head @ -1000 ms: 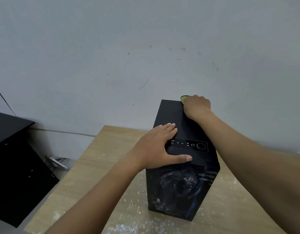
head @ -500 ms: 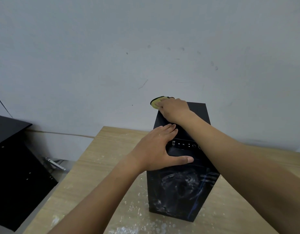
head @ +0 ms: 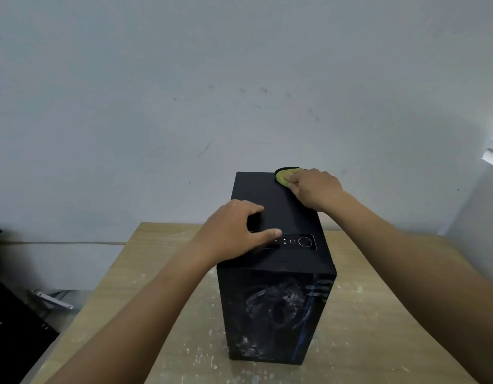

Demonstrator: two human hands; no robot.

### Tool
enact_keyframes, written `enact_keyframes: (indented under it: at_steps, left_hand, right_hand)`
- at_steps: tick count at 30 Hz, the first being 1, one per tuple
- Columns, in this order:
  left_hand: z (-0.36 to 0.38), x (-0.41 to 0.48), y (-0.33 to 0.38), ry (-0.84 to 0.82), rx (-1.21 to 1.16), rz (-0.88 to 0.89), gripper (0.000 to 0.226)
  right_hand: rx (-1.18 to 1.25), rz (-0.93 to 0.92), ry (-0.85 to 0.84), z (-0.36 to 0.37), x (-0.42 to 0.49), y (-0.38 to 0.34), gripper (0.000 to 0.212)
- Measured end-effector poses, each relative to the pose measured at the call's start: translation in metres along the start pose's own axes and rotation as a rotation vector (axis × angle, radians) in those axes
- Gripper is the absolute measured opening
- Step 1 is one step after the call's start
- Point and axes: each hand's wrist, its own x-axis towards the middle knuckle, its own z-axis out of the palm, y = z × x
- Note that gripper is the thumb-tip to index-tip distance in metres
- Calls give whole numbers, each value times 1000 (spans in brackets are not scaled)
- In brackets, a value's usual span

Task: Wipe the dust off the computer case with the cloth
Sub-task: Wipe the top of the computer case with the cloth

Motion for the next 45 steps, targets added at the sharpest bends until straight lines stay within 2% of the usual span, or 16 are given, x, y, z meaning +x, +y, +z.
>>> enact_keyframes:
  at_steps: [3,6,12,20,28,38,45]
  left_hand:
    - [7,17,-15,69,-52,-87,64]
    - [12,31,-27,120,-233,-242,56]
    - [18,48,-33,38,-452,-437,70]
    - [22,49,-36,33,-489,-412,76]
    - [25,51,-36,69,-458,-343,64]
    - [24,51,-35,59,-521,-377,68]
    - [24,51,-39,40,-536,-397,78]
  right_hand:
    - [41,-25,1,0,-17,9,35]
    - [85,-108,-2,-3,-40,12,36]
    - [68,-185,-5,-5,-64,10,37]
    - [-24,-197,-28,-12,-35,-14,37]
    - [-35,-331,-49,3,20,-68,37]
    - [-27,-161,3,7,43,-76,33]
    - [-60,8,13,-2,24,-32,24]
